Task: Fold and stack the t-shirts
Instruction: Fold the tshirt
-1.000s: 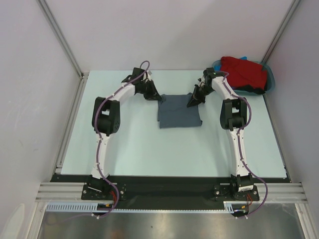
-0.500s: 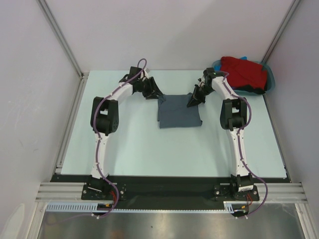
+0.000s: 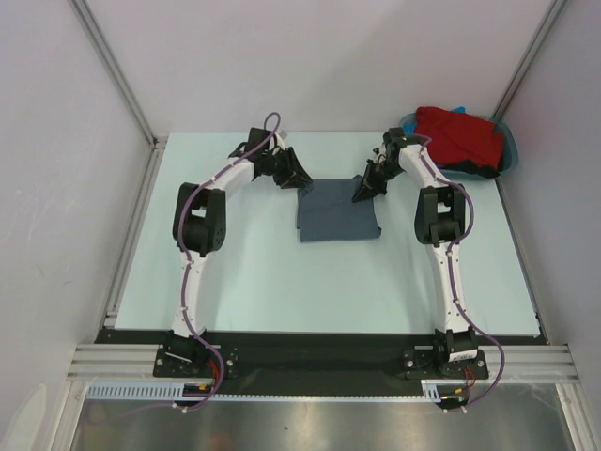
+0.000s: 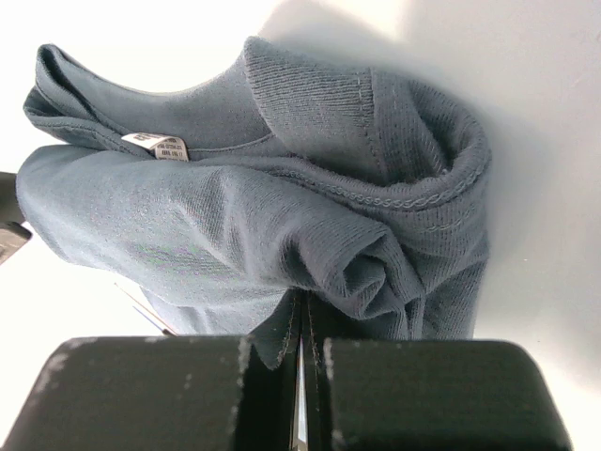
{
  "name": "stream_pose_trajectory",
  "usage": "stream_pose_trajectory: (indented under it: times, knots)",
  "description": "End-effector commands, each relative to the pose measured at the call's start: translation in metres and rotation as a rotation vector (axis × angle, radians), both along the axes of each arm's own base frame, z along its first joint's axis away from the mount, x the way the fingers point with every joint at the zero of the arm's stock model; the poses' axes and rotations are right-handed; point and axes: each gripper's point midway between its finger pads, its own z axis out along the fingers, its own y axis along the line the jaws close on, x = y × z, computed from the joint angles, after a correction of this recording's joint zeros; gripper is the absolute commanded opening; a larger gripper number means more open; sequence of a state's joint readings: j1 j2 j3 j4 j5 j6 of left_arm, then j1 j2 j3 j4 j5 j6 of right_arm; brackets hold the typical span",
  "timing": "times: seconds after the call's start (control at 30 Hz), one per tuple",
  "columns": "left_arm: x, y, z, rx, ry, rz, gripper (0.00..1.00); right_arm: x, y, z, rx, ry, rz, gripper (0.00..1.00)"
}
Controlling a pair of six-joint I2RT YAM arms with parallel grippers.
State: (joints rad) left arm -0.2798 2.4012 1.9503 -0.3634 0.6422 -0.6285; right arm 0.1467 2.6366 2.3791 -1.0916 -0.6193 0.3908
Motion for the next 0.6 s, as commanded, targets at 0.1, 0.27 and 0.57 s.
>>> stream_pose_trajectory:
  times: [0.1, 0.27, 0.57]
  knots:
    - [-0.007, -0.013, 0.031, -0.043, -0.055, -0.036, 0.41, -0.004, -0.016, -0.011, -0.062, 0.023, -0.005, 0.0]
    - [-0.009, -0.017, 0.028, -0.047, -0.052, -0.04, 0.4, -0.005, -0.015, -0.011, -0.059, 0.025, -0.004, 0.0]
    - [-0.01, -0.029, 0.026, -0.075, -0.042, -0.053, 0.39, -0.006, -0.017, -0.014, -0.062, 0.037, -0.004, 0.0]
